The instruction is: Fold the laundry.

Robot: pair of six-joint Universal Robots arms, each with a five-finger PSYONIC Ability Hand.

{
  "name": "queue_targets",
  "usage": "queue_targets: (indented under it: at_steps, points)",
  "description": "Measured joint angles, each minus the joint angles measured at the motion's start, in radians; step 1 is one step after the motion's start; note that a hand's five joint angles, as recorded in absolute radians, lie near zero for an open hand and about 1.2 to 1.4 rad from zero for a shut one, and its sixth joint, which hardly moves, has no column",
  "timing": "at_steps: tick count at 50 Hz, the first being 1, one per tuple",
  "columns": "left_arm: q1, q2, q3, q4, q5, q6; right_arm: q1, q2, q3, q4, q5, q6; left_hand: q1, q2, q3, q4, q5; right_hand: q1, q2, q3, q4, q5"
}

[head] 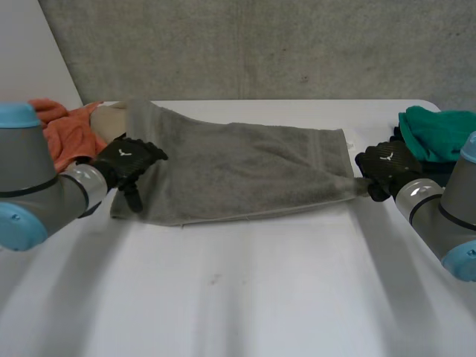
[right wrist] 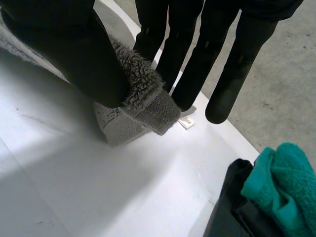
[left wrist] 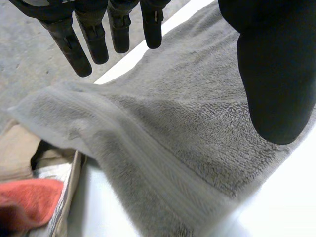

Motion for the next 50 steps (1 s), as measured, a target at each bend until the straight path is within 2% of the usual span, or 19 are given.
queue_targets:
  at_steps: [4,9,18,24,34,38,39,40,41,43,50]
  points:
    - [0.028,0.051,-0.059,0.001,0.004,-0.020,-0.006,-0.004,0.004,-0.002,0.001,0.005,0.004,0.005,0.003,0.007,0.004,0.000,0.000,0.000,0.000,0.000]
    - [0.083,0.090,-0.152,0.007,0.016,0.007,-0.002,-0.002,0.009,-0.002,0.001,0.001,0.190,0.183,0.176,0.194,0.173,0.000,0.000,0.000,0.000,0.000]
    - [0.152,0.009,-0.142,0.013,0.107,0.089,0.010,-0.002,0.015,-0.002,0.001,-0.002,0.244,0.242,0.238,0.255,0.236,0.000,0.000,0.000,0.000,0.000]
    - [0.155,-0.063,-0.064,-0.007,0.134,0.104,0.009,-0.005,0.016,-0.002,0.001,0.000,0.244,0.245,0.239,0.259,0.241,0.000,0.000,0.000,0.000,0.000]
    - [0.136,-0.139,0.042,-0.018,0.088,0.147,0.001,-0.010,0.020,-0.005,0.001,0.000,0.299,0.300,0.296,0.311,0.290,0.000,0.000,0.000,0.000,0.000]
    - [0.127,-0.166,0.076,-0.013,0.069,0.178,0.000,-0.011,0.021,-0.006,0.002,-0.002,0.424,0.406,0.401,0.418,0.393,0.000,0.000,0.000,0.000,0.000]
    - [0.124,-0.173,0.085,-0.011,0.063,0.187,0.000,-0.012,0.021,-0.006,0.003,-0.003,0.630,0.608,0.586,0.601,0.572,0.000,0.000,0.000,0.000,0.000]
    - [0.123,-0.175,0.089,-0.011,0.061,0.192,-0.001,-0.012,0.021,-0.005,0.004,-0.003,0.630,0.608,0.586,0.601,0.572,0.000,0.000,0.000,0.000,0.000]
    - [0.119,-0.178,0.094,-0.010,0.057,0.198,-0.001,-0.015,0.022,-0.004,0.006,-0.004,0.872,0.836,0.828,0.831,0.801,0.000,0.000,0.000,0.000,0.000]
    - [0.116,-0.176,0.097,-0.010,0.053,0.204,-0.001,-0.019,0.024,-0.002,0.008,-0.006,0.966,0.941,0.930,0.950,0.918,0.000,0.000,0.000,0.000,0.000]
    - [0.106,-0.084,0.038,-0.020,0.054,0.220,-0.011,-0.078,0.044,0.048,0.014,-0.074,0.966,0.985,0.975,0.998,0.945,0.000,0.000,0.000,0.000,0.000]
